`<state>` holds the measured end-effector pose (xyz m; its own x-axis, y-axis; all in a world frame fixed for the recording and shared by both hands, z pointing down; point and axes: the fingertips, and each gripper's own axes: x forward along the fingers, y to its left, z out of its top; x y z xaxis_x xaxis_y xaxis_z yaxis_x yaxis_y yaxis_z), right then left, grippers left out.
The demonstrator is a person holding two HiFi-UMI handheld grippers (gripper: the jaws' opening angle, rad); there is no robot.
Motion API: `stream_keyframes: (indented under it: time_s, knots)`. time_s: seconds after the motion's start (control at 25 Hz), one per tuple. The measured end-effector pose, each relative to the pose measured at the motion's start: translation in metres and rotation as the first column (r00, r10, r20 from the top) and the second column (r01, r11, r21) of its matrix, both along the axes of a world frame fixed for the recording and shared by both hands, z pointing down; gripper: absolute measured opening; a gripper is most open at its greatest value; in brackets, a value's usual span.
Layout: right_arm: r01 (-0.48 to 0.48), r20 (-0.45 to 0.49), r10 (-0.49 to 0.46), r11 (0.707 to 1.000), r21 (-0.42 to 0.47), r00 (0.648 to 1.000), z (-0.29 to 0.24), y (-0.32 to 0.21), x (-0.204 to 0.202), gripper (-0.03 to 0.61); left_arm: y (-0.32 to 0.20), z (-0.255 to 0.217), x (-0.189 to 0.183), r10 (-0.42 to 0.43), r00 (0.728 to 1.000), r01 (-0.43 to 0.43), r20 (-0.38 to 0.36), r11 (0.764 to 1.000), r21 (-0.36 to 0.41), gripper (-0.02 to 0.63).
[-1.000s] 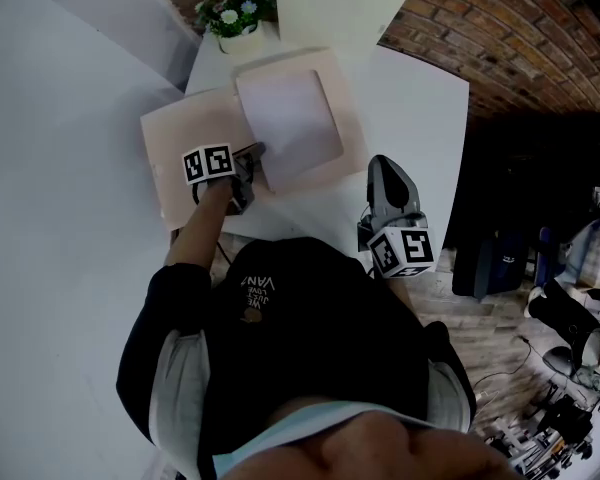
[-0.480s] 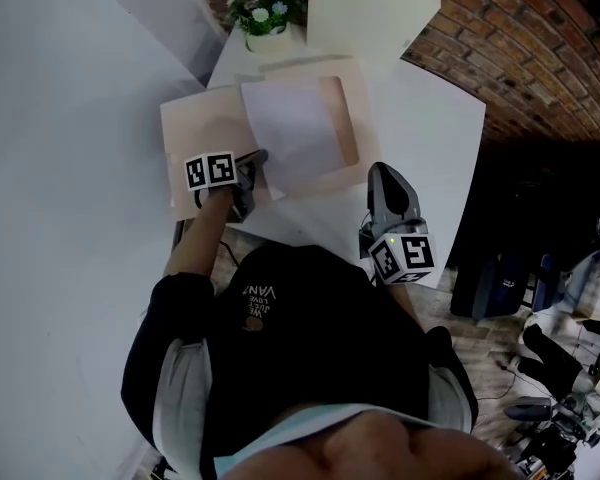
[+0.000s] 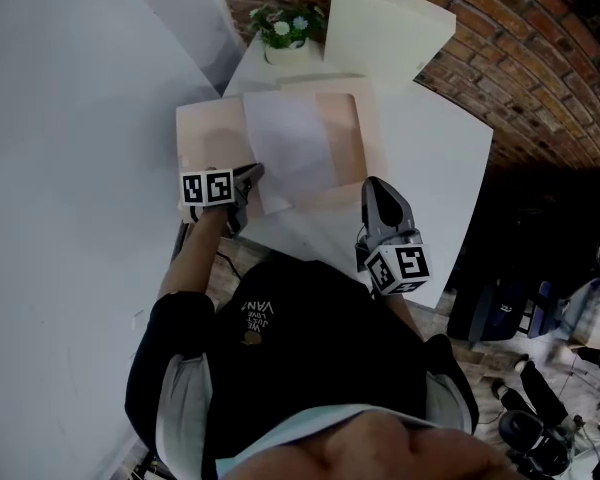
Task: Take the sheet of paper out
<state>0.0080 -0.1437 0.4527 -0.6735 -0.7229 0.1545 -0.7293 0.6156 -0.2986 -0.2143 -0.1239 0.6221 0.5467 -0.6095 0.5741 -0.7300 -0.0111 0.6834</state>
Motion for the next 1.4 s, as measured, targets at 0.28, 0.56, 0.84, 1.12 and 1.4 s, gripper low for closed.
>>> stream_keyframes:
  time_s: [0.28, 0.56, 0.84, 1.12, 1.4]
  knots:
    - [0.071, 0.001, -0.071, 0.997, 0.007, 0.998, 0.0, 0.001, -0.017, 0.002, 0.013, -0.015, -0.013, 0.026, 0.992, -0.032, 0.12, 0.998, 0.047, 0.002]
    - [0.132, 0.012, -0.132, 0.991, 0.002, 0.991, -0.001, 0.004, -0.034, 0.002, 0.03, -0.024, -0.025, 0.043, 0.972, -0.059, 0.23, 0.996, 0.066, 0.002]
    - [0.183, 0.011, -0.183, 0.983, 0.008, 0.983, 0.001, 0.006, -0.044, 0.002, 0.038, -0.048, -0.025, 0.063, 0.952, -0.104, 0.301, 0.987, 0.123, 0.002]
    - [0.206, -0.015, -0.206, 0.978, 0.035, 0.978, -0.001, 0.003, -0.049, 0.002, 0.044, -0.076, -0.024, 0.113, 0.911, -0.194, 0.396, 0.966, 0.171, 0.002]
    - [0.223, -0.015, -0.223, 0.974, 0.044, 0.975, -0.004, 0.003, -0.054, 0.002, 0.046, -0.111, -0.026, 0.103, 0.898, -0.226, 0.428, 0.942, 0.249, 0.002]
